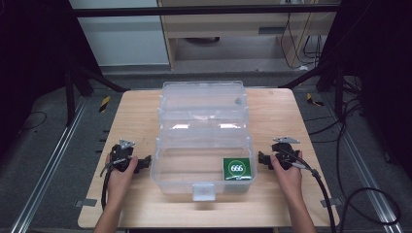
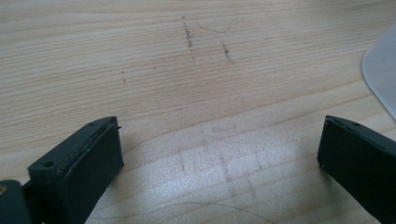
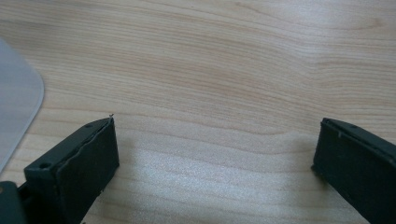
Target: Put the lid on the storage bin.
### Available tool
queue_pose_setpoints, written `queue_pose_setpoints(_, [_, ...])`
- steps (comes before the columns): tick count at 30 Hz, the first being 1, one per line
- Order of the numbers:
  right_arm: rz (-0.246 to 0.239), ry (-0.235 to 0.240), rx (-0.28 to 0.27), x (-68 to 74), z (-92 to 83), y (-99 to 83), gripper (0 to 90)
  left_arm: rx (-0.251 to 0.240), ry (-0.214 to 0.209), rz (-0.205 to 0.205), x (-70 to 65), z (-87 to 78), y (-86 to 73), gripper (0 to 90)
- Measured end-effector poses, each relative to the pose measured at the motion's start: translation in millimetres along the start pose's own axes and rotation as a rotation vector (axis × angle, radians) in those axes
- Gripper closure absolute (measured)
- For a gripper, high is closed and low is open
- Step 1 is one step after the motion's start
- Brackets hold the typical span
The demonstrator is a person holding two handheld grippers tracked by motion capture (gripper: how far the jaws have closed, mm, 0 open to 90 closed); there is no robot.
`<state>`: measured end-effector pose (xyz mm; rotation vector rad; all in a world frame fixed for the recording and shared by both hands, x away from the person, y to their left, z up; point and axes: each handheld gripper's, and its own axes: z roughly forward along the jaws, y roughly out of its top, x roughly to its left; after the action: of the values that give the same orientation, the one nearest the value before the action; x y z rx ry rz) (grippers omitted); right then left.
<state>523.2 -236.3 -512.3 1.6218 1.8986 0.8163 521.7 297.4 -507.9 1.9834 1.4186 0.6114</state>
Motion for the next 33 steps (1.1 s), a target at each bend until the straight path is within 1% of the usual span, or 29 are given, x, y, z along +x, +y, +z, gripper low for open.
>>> queue_pose_setpoints(3, [-0.001,0.0,0.0,-0.1,0.0,0.0,0.3,-0.007,-0.044,0.045,0.6,-2.5,-2.0,0.2])
queue_pose_setpoints(5, [-0.002,0.001,0.0,-0.2,-0.1,0.0,0.3,-0.023,-0.062,0.066,1.1,-6.5,-2.7,4.3])
queue_pose_setpoints(6, [-0.004,0.003,0.0,-0.3,-0.1,-0.1,0.3,-0.035,-0.057,0.088,1.8,-9.9,-2.1,4.1])
queue_pose_setpoints(7, [-0.011,0.005,-0.001,-0.9,-0.2,-0.1,0.3,-0.048,-0.051,0.1,2.6,-12.9,-1.4,3.8])
queue_pose_setpoints(8, [-0.016,0.011,-0.001,-1.5,-0.4,-0.3,0.3,-0.067,-0.043,0.116,4.3,-19.5,0.4,3.7])
queue_pose_setpoints(10, [-0.038,0.034,0.001,-3.8,-1.6,-1.3,0.6,-0.097,-0.053,0.12,6.7,-31.3,3.0,3.3])
queue_pose_setpoints(11, [-0.051,0.043,0.016,-5.5,-3.2,-0.9,1.2,-0.102,-0.061,0.147,7.5,-37.4,4.0,2.6])
queue_pose_setpoints(12, [-0.072,0.047,0.035,-7.3,-5.7,0.4,3.3,-0.099,-0.066,0.186,8.1,-43.8,5.7,2.2])
queue_pose_setpoints(13, [-0.113,0.035,0.046,-8.7,-9.3,2.0,6.1,-0.095,-0.07,0.209,8.8,-49.0,7.4,2.4])
queue_pose_setpoints(14, [-0.148,0.012,0.051,-8.7,-12.8,3.4,6.2,-0.095,-0.07,0.209,8.8,-49.0,7.4,2.4])
queue_pose_setpoints(15, [-0.214,-0.015,0.05,-8.7,-19.4,6.3,4.4,-0.106,-0.094,0.241,10.9,-65.2,13.9,2.3])
queue_pose_setpoints(16, [-0.261,-0.015,0.058,-9.3,-25.3,9.3,4.5,-0.103,-0.113,0.255,11.2,-72.5,17.4,2.2])
queue_pose_setpoints(18, [-0.326,-0.02,0.061,-9.4,-38.0,17.7,6.4,-0.09,-0.148,0.302,9.5,-85.5,24.8,2.4])
queue_pose_setpoints(19, [-0.356,-0.028,0.061,-8.8,-44.2,22.3,6.5,-0.09,-0.151,0.32,8.3,-89.4,27.5,3.2])
queue_pose_setpoints(20, [-0.375,-0.032,0.063,-8.3,-48.6,26.1,6.5,-0.084,-0.164,0.347,5.7,-94.7,32.1,3.3])
queue_pose_setpoints(21, [-0.395,-0.028,0.071,-6.8,-55.9,33.0,6.6,-0.08,-0.18,0.364,3.7,-98.5,35.8,3.3])
queue_pose_setpoints(23, [-0.419,-0.011,0.069,-3.2,-67.7,44.4,8.5,-0.086,-0.213,0.385,-1.3,-105.0,42.2,4.2])
queue_pose_setpoints(26, [-0.476,-0.003,0.06,4.6,-84.6,62.0,11.4,-0.091,-0.255,0.413,-10.0,-113.4,50.7,4.2])
queue_pose_setpoints(28, [-0.505,0.007,0.051,9.2,-95.1,75.2,14.0,-0.09,-0.277,0.436,-17.6,-119.0,55.8,4.2])
queue_pose_setpoints(31, [-0.544,0.023,0.033,16.2,-109.9,96.3,17.4,-0.077,-0.308,0.49,-32.1,-126.3,62.6,4.2])
queue_pose_setpoints(33, [-0.581,0.044,0.028,22.4,-118.6,109.5,24.0,-0.071,-0.323,0.514,-41.1,-131.0,66.1,4.2])
